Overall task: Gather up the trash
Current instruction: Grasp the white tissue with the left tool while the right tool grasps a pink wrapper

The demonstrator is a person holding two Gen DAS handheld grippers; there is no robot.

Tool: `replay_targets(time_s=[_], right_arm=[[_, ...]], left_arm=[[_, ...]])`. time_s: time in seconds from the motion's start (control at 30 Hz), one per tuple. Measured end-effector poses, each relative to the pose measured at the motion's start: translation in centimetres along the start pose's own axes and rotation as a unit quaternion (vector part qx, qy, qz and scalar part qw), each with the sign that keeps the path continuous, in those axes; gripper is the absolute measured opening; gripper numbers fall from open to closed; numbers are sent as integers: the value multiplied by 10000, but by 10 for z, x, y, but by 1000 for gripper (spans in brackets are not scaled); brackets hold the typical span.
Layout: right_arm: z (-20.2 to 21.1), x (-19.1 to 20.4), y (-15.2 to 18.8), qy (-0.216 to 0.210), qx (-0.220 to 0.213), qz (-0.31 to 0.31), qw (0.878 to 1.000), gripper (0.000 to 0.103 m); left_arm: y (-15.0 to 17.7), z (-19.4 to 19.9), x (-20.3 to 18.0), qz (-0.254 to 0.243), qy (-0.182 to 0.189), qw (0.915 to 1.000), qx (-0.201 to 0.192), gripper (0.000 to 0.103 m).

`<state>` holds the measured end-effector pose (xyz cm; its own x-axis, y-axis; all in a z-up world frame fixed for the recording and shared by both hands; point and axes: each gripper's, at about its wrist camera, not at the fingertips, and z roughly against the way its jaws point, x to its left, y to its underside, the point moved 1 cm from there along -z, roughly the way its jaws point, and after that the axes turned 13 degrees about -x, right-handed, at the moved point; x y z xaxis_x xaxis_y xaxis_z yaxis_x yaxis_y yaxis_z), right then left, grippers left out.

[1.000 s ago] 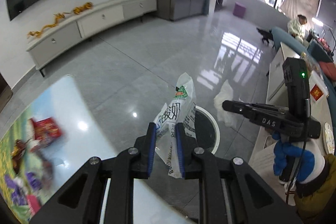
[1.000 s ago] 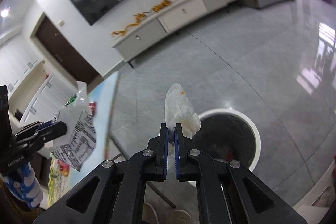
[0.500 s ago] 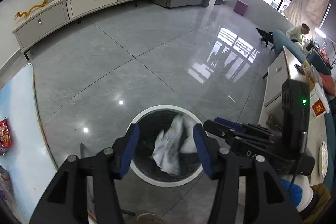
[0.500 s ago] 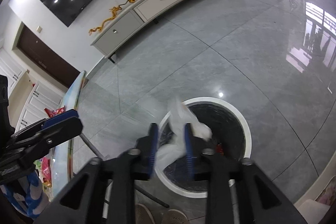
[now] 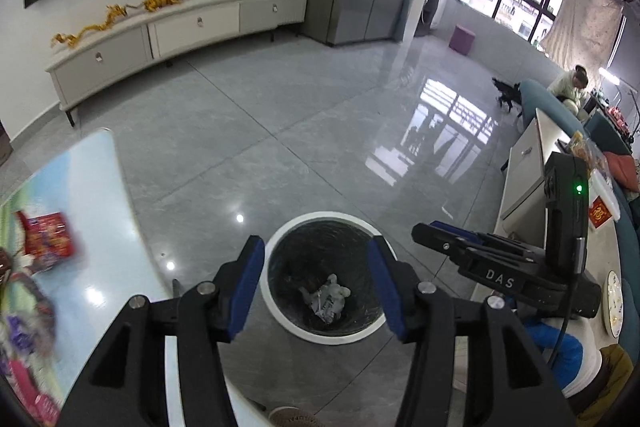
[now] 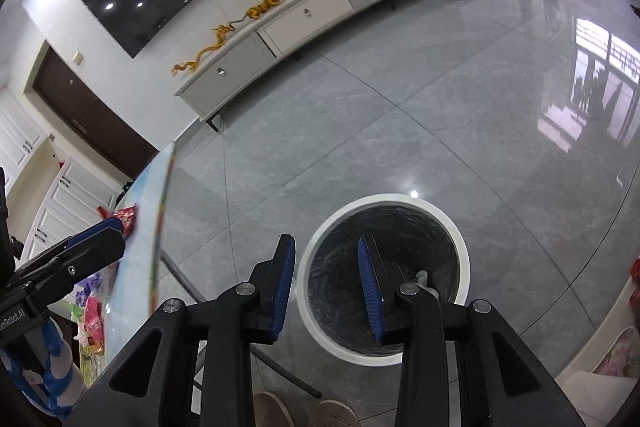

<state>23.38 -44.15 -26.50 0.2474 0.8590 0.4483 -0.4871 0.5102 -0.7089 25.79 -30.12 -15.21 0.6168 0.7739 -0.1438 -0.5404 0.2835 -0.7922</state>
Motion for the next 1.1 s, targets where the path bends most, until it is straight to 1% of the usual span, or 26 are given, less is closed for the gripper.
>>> replay_targets(time_s=[0.17,0.2,0.3,0.37,0.47,0.53,0.6,0.7,0.77,0.83,0.93,1.0,1.1], right_arm=[[43,33,-9,-171,-385,295,9987,34],[52,42,-11,-231,-465,354,9980,34],[75,74,-15,-458,-641,575,9952,34],[85,95,-14,-615,-689,740,9930,34],[99,133,-11,-967,-726,985,9878,34],[103,153,-7,-1134,-705,1103,9849,35],[104,176,-2,-1328,-642,1252,9811,37],[100,209,10,-1595,-439,1481,9750,43],[94,235,23,-1749,-265,1680,9698,45],[88,258,37,-1931,-65,1861,9634,48],[75,288,60,-2171,250,2032,9544,52],[64,306,75,-2273,443,2181,9481,55],[42,332,103,-2349,829,2394,9384,55]], left_arm=[[2,66,7,-66,-110,9987,-492,52],[4,84,12,-53,-136,9981,-604,52],[12,119,27,-42,-261,9964,-802,52],[21,148,47,5,-466,9946,-928,52],[35,183,79,173,-774,9912,-1056,52],[48,209,107,325,-1058,9873,-1136,52],[63,234,136,510,-1333,9825,-1200,52],[83,266,174,743,-1683,9747,-1272,52],[98,283,195,814,-1876,9702,-1304,52],[114,296,215,913,-1987,9672,-1295,52],[141,306,242,1005,-2077,9653,-1225,52],[155,306,252,1010,-2096,9654,-1174,52],[177,298,268,1112,-1894,9696,-1077,52]])
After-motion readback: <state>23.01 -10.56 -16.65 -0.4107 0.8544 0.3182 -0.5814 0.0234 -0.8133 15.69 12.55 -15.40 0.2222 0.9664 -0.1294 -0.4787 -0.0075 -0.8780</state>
